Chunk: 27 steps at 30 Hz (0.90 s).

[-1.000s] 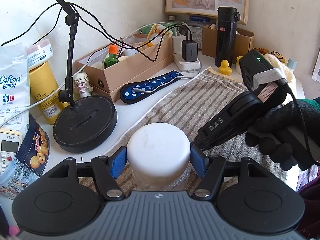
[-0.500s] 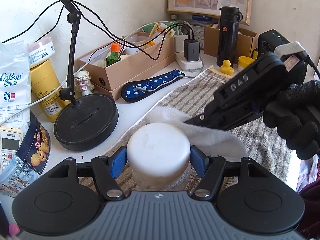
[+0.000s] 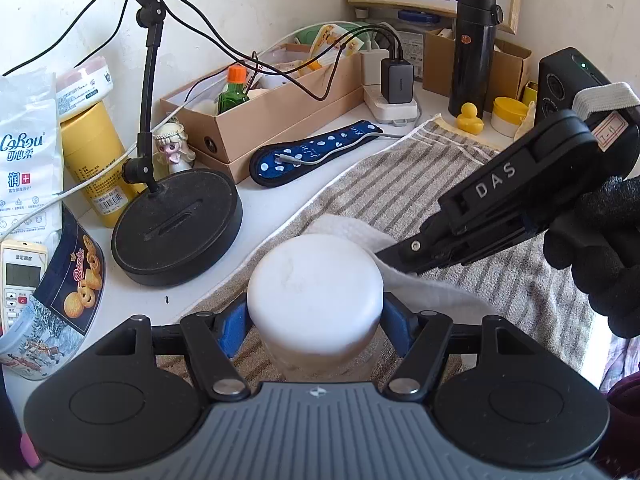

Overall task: Clean container
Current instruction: 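Sweep the cloth in the right gripper across the jar's side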

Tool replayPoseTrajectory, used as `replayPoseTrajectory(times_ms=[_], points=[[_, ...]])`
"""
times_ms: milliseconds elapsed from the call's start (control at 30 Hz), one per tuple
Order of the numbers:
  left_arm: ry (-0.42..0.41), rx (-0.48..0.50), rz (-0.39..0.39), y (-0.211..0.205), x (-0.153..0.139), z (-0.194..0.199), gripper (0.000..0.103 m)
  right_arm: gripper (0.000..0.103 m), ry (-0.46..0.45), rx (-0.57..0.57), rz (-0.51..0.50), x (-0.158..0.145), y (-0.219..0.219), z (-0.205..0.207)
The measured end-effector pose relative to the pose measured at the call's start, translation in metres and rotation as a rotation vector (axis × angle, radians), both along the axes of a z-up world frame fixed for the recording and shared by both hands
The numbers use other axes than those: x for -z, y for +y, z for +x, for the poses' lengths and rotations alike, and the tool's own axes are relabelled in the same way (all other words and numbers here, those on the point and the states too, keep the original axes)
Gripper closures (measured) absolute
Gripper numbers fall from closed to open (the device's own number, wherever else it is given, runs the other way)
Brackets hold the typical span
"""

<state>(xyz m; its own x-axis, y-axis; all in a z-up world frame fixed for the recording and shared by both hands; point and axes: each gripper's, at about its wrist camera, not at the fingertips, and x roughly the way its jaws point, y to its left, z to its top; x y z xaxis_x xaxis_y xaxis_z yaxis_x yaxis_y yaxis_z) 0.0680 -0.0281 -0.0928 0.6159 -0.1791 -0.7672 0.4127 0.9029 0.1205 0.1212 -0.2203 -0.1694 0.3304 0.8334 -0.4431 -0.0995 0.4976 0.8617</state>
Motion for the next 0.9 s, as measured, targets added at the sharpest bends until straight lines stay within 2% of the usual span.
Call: replayPoseTrajectory(times_ms=[100,233,367,500,633,733,833,900], points=[[0.006,0.060,0.018,0.000,-0.001,0.001,0.036,0.096,0.002,0.004,-0.014,0.002,-0.003,0.000],[0.011,0.283,0.070,0.005,-0.004,0.006,0.036,0.096,0.007,0.017,-0.020,0.005,-0.009,-0.001],[0.081,0.424,0.034,0.020,-0.006,0.023,0.036,0.096,0.011,0.022,-0.016,0.005,-0.012,-0.001],[0.100,0.363,0.036,0.012,-0.008,0.026,0.036,0.096,0.003,0.009,-0.018,0.003,-0.010,-0.003],[0.077,0.194,0.065,-0.005,-0.006,0.015,0.034,0.096,-0.003,0.023,-0.016,0.001,-0.014,-0.003],[0.075,0.051,0.025,-0.008,-0.010,0.009,0.034,0.096,-0.005,0.045,-0.010,0.000,-0.021,-0.002],[0.094,-0.110,-0.047,-0.001,-0.014,0.007,0.034,0.096,-0.008,0.055,-0.006,-0.001,-0.024,-0.001],[0.100,-0.145,-0.064,0.003,-0.012,0.008,0.034,0.096,-0.007,0.057,-0.006,-0.001,-0.025,-0.001]])
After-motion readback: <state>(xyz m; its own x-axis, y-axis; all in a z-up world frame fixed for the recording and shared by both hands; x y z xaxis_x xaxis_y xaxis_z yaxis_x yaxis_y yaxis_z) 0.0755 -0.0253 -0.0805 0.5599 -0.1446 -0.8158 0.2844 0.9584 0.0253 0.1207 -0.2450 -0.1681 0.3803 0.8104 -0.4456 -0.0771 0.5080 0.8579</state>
